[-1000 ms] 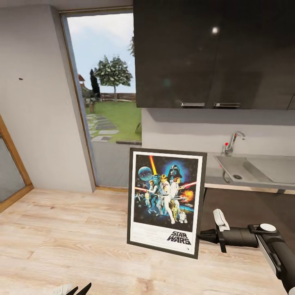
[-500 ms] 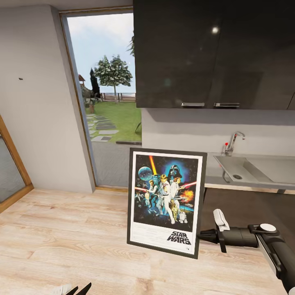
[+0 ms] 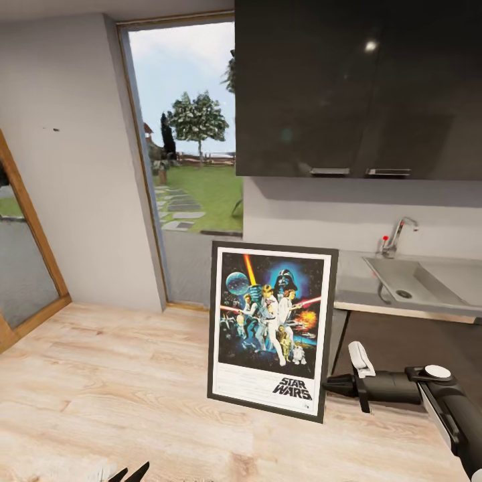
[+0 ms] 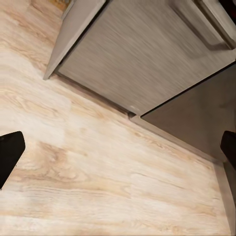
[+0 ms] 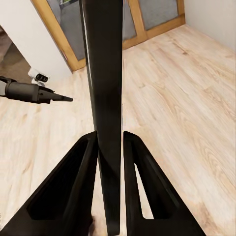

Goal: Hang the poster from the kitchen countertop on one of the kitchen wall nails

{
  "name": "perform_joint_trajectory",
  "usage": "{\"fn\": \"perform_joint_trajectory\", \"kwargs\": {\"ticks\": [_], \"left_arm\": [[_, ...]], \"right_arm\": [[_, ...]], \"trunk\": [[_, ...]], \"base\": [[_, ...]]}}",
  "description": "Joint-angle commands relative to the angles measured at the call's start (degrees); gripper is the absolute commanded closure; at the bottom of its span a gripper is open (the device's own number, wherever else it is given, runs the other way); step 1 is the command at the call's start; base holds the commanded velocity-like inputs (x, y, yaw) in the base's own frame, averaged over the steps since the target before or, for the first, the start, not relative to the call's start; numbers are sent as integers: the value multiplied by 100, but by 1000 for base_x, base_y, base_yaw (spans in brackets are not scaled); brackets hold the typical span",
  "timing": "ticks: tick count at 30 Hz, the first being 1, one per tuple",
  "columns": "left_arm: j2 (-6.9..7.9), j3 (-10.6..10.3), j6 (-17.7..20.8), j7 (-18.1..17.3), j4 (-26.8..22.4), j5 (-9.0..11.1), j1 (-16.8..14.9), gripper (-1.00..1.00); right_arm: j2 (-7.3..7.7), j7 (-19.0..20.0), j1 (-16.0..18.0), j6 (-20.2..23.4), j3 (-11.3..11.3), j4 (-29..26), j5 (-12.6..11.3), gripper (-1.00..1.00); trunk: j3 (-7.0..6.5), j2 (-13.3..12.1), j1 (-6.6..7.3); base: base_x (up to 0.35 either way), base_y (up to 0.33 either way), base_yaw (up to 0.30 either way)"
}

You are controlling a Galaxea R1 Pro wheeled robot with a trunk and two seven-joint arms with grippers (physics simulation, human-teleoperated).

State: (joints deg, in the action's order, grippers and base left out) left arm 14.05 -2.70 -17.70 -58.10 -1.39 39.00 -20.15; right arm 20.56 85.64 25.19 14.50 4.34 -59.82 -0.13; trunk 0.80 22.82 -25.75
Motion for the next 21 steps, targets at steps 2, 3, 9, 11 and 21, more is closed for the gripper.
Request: {"fn": "perform_joint_trajectory", "kwargs": {"ticks": [2,3,9,11,21], "left_arm": [[1,-29,-32,-9,7,22,-6,-100],[1,-29,-32,-9,7,24,-6,-100],[1,-29,-32,-9,7,26,-6,-100],[1,-29,-29,-9,7,27,-6,-100],[1,-29,-23,-9,7,28,-6,-100]], "right_arm": [[1,35,1,79,5,-3,-4,100],[1,34,0,79,5,-3,-3,100],[1,32,-1,79,9,-3,2,100],[1,32,-2,79,11,-3,2,100],[1,33,0,85,14,-3,3,100]], "trunk": [[8,9,-3],[8,9,-3],[8,9,-3],[8,9,-3],[8,9,-3]], "base": [[0,0,279],[0,29,284],[43,186,184],[71,262,48],[109,278,11]]}}
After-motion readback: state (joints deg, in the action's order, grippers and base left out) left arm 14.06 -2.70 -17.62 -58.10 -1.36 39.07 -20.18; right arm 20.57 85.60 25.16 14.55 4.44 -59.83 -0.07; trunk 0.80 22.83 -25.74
